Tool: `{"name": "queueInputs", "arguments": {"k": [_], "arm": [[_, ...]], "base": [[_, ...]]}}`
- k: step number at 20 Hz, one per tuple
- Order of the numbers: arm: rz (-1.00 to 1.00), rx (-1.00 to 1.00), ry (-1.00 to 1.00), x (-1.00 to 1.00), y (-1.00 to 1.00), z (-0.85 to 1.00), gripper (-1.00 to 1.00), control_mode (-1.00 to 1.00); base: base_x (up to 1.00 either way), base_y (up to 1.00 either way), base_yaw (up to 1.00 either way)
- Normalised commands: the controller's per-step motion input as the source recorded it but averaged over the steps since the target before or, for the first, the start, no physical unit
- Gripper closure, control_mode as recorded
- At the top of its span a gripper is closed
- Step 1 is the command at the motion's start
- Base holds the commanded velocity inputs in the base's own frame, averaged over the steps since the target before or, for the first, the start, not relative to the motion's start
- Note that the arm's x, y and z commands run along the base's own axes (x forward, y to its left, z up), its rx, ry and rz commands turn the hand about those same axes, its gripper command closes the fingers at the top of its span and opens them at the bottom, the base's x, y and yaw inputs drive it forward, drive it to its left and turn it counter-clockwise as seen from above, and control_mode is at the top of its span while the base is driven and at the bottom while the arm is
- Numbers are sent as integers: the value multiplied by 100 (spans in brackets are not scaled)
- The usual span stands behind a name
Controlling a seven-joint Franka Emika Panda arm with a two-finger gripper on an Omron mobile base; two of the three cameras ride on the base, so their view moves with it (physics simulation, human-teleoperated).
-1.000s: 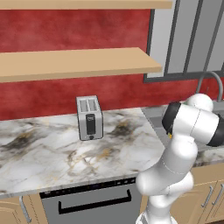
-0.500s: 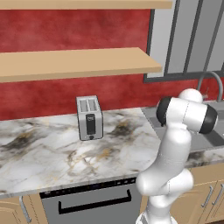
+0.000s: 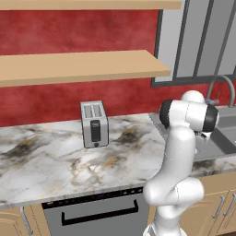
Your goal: Move any existing items from the left basin to the right basin for drying. Then move the cup from the counter to the left basin of the sink for washing.
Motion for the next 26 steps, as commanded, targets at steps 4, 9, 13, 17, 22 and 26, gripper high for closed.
{"name": "queueInputs", "arguments": {"k": [4, 9, 13, 17, 22, 26], "arm": [[0, 3, 7, 28, -9, -19, 100, -100], [0, 0, 8, 26, -6, -18, 100, -100], [0, 2, 7, 16, -1, -7, 100, -100], [0, 1, 6, 7, 0, -8, 100, -100], [0, 1, 10, 9, 0, -13, 100, -100], [0, 1, 10, 8, 0, -4, -100, -100]], "base": [[0, 0, 0], [0, 0, 0], [0, 0, 0], [0, 0, 0], [0, 0, 0], [0, 0, 0]]}}
